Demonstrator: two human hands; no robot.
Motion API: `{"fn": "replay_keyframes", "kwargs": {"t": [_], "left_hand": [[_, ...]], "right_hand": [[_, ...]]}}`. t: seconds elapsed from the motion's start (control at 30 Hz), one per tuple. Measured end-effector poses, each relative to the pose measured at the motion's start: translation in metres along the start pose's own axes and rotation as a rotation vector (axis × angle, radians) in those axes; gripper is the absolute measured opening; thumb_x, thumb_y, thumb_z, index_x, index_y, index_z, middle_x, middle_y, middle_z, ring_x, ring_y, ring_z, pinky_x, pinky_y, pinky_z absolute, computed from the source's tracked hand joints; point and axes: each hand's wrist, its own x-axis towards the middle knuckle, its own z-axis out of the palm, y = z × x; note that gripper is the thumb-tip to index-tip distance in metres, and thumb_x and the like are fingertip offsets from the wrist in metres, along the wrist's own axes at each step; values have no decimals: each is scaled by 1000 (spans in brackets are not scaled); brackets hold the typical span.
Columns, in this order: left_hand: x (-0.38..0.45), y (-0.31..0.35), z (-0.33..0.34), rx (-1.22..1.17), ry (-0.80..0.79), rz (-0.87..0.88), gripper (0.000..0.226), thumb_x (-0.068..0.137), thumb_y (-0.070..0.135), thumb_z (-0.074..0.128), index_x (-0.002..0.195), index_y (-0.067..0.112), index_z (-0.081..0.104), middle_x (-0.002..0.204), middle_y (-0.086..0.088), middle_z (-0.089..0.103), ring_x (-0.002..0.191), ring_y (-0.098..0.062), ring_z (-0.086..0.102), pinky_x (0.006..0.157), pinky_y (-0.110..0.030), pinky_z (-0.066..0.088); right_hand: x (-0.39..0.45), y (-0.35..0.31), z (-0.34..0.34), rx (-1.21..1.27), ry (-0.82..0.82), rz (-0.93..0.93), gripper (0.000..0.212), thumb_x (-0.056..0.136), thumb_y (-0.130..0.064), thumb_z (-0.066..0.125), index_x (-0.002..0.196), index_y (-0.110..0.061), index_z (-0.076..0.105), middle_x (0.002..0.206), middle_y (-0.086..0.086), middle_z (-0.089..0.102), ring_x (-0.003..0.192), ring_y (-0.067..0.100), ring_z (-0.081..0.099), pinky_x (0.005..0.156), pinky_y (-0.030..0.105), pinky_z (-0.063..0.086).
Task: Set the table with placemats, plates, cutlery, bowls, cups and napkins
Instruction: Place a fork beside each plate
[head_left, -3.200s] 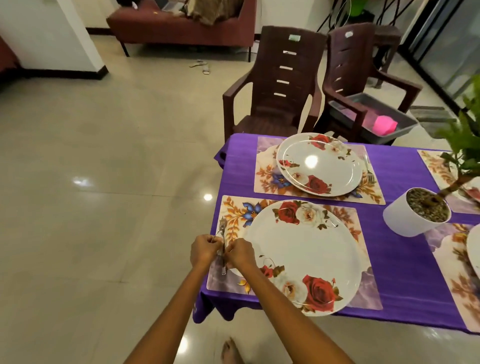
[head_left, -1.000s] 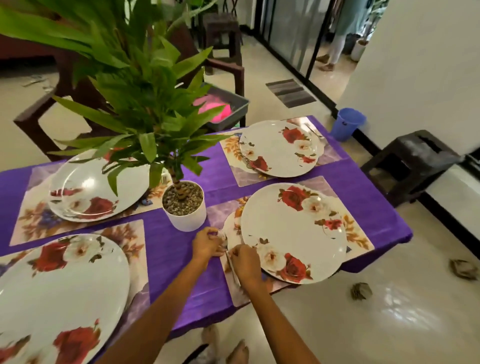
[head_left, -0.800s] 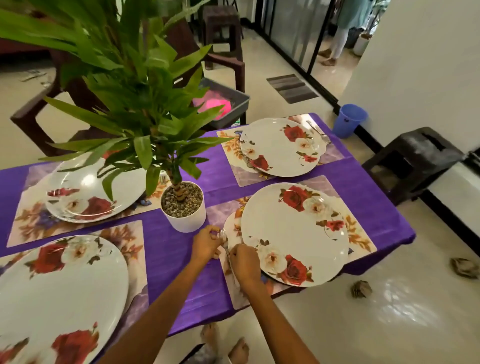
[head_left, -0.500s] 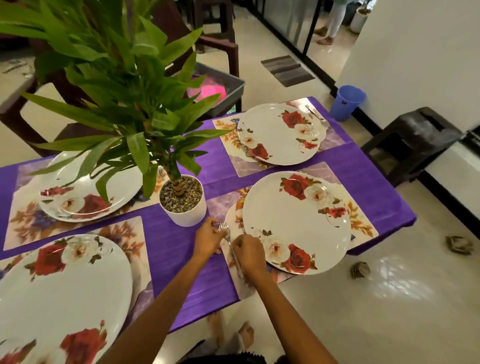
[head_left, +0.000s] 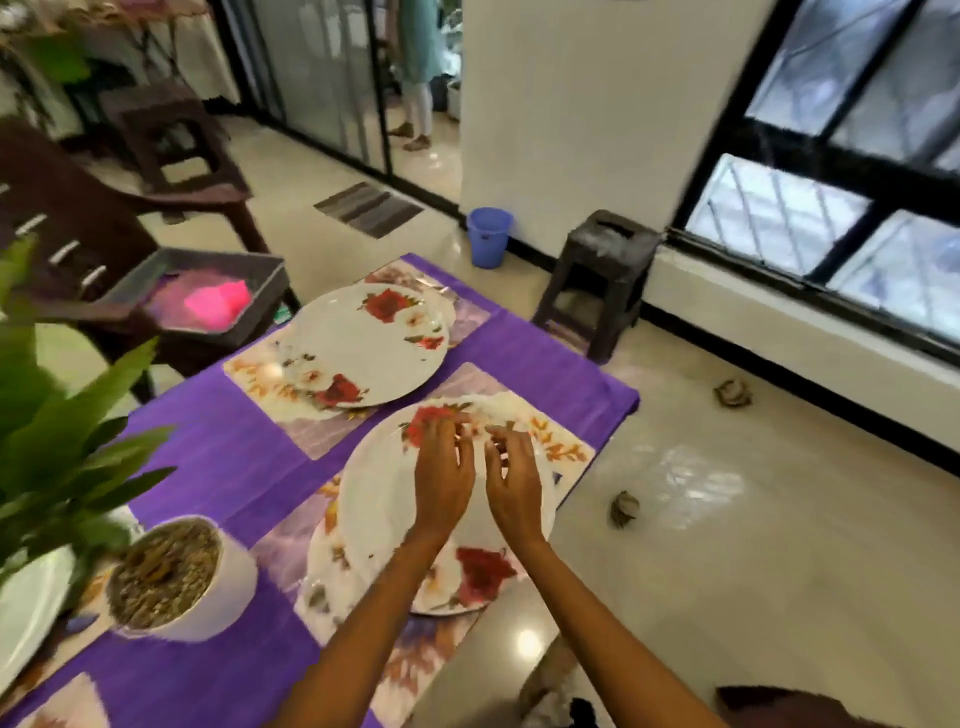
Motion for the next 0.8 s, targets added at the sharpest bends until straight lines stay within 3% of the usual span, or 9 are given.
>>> {"fn": "replay_keyframes", "kwargs": {"t": [0.07, 0.17, 0.3, 0.4, 0.47, 0.6, 0.8], "left_hand": [[11, 26, 38, -54, -51, 80, 21, 96, 19, 49, 110, 7, 60, 109, -9, 65, 99, -19, 60, 88, -18, 43], [24, 61, 107, -103, -109, 160, 30, 94, 30, 38, 96, 10, 61, 91, -6, 64, 81, -17, 59, 74, -31, 50], [38, 102, 228, -129, -222, 165, 28, 95, 32, 35, 95, 18, 59, 91, -1, 59, 82, -15, 57, 73, -29, 47], [55, 140, 307, -230, -269, 22, 15, 96, 22, 41, 91, 27, 54, 91, 5, 57, 84, -8, 56, 75, -26, 47], [77, 165, 353, -242, -270, -67, 18, 95, 13, 44, 91, 28, 52, 93, 6, 57, 87, -7, 56, 77, -26, 48], [127, 181, 419, -98, -266, -172, 19, 96, 10, 42, 101, 20, 57, 107, 2, 56, 99, -14, 54, 84, -24, 45], [222, 164, 476, 321, -355, -347, 27, 98, 16, 37, 119, 5, 52, 123, -15, 53, 113, -29, 51, 93, -36, 42]], "right_hand": [[27, 21, -28, 8, 64, 25, 27, 96, -27, 42, 113, -15, 58, 113, -2, 61, 104, 13, 58, 91, 30, 49], [73, 58, -75, 10, 119, 83, 15, 96, -27, 51, 110, -28, 55, 112, -4, 61, 101, 13, 60, 86, 28, 51], [143, 121, -149, -18, 157, 108, 15, 90, -34, 48, 104, -33, 55, 106, -2, 64, 96, 14, 61, 85, 26, 48], [194, 163, -198, -38, 136, 175, 10, 92, -31, 49, 92, -38, 55, 93, -10, 64, 87, 12, 62, 80, 36, 53], [231, 186, -230, -92, 84, 202, 20, 95, -20, 51, 92, -39, 54, 90, -15, 61, 87, 12, 62, 79, 37, 54], [296, 233, -274, -364, -157, 253, 30, 99, -24, 41, 127, -19, 52, 122, 2, 59, 114, 19, 52, 89, 29, 44], [419, 249, -296, -560, -400, 250, 37, 100, -27, 37, 131, -11, 49, 134, 11, 50, 126, 27, 41, 101, 35, 36]]}}
